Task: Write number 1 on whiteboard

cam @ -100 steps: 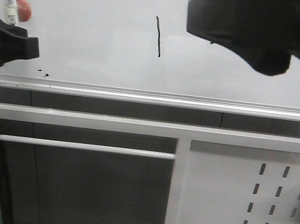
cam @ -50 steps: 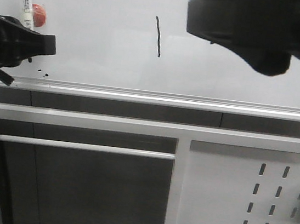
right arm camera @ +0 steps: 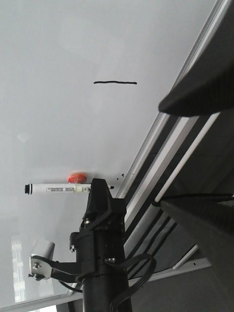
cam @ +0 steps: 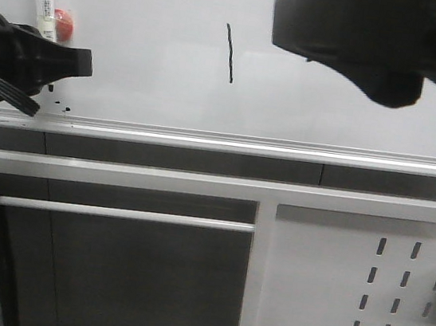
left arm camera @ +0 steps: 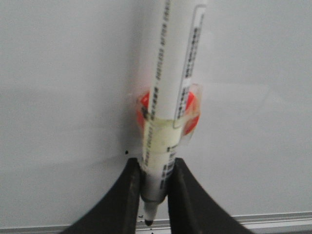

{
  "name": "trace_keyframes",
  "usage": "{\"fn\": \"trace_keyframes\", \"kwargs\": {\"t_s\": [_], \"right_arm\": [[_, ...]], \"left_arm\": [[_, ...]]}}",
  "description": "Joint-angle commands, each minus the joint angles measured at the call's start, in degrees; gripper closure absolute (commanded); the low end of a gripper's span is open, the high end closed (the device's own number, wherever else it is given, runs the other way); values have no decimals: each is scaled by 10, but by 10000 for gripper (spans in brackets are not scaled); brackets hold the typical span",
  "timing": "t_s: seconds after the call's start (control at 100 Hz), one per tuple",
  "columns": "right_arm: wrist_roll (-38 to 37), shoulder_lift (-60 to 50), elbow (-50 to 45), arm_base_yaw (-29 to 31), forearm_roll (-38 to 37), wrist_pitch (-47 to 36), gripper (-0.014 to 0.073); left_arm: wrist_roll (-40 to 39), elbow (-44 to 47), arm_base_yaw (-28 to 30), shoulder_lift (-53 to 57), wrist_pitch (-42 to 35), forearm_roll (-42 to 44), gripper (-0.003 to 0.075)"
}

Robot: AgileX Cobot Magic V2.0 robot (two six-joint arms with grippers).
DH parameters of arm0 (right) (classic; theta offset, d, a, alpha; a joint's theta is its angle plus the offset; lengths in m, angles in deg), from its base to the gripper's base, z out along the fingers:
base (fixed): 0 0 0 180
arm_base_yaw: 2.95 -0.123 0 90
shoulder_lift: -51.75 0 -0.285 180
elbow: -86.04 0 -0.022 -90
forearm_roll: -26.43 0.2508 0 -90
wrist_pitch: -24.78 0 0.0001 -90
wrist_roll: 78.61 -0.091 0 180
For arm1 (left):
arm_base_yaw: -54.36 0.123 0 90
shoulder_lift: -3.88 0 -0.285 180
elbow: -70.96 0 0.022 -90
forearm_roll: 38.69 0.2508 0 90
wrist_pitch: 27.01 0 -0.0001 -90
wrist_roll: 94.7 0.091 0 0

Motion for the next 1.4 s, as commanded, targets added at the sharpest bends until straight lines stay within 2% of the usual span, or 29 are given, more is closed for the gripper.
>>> {"fn": "trace_keyframes", "kwargs": {"t_s": [0.0, 0.2, 1.39], "right_arm": [[4, -11, 14, 1, -16, -43, 258], [4, -11, 14, 1, -16, -43, 258], [4, -11, 14, 1, -16, -56, 258]], "left_arm": [[0, -16, 5, 16, -41, 0, 742], [0, -18, 25, 16, -37, 8, 742], [0, -18, 24, 16, -54, 53, 741]]}}
